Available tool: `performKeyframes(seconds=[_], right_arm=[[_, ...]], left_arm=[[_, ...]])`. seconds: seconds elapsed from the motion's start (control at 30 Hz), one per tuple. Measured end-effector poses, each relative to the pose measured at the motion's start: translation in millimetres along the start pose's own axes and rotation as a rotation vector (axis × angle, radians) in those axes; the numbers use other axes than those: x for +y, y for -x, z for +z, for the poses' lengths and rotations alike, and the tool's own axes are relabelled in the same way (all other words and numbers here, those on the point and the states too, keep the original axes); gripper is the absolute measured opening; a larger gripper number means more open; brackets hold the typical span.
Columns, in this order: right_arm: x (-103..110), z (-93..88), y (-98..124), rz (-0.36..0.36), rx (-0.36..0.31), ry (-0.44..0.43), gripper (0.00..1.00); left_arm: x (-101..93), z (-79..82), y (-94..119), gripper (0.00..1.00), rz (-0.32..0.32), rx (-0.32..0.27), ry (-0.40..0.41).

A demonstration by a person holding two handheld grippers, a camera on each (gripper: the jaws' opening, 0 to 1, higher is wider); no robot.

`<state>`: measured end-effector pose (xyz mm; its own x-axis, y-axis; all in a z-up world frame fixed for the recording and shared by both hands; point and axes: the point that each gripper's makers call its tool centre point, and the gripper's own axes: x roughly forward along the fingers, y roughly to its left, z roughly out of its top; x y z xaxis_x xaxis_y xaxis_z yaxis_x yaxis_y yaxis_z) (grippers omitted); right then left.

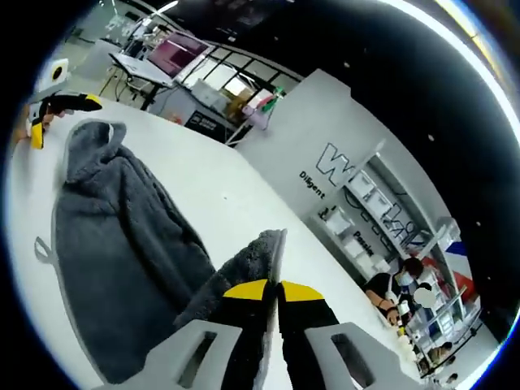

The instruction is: Fold the towel on the table until its edges align and the towel forms a compact rectangular stack.

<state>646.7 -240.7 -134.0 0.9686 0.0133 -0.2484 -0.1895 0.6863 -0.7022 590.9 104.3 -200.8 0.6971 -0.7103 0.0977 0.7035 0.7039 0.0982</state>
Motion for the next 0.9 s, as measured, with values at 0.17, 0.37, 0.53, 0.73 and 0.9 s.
performKeyframes(seconds=[0.17, 0.37, 0.53, 0.73, 0.9], right_arm=[[-25.4, -31.1, -0.7, -0.052, 0.066, -0.039, 0.01], [-51.5, -67.4, 4.4, -0.116, 0.146, -0.08, 0.01], [-66.4, -89.0, 6.1, -0.145, 0.173, -0.146, 0.01], [-80.6, -126.6, 4.8, -0.185, 0.279, -0.125, 0.01], [-82.6, -164.5, 5.7, -0.198, 0.366, -0.134, 0.01]], left_arm=[[0.5, 0.5, 0.9, 0.99, 0.003, -0.003, 0.002], [0.1, 0.7, 2.1, 0.99, 0.006, -0.002, 0.001], [0.4, 0.9, 1.8, 0.99, 0.005, -0.001, 0.0], [1.6, 0.3, 0.8, 0.99, 0.008, 0.004, -0.001], [1.8, 0.0, -0.1, 0.99, 0.008, 0.005, -0.003]])
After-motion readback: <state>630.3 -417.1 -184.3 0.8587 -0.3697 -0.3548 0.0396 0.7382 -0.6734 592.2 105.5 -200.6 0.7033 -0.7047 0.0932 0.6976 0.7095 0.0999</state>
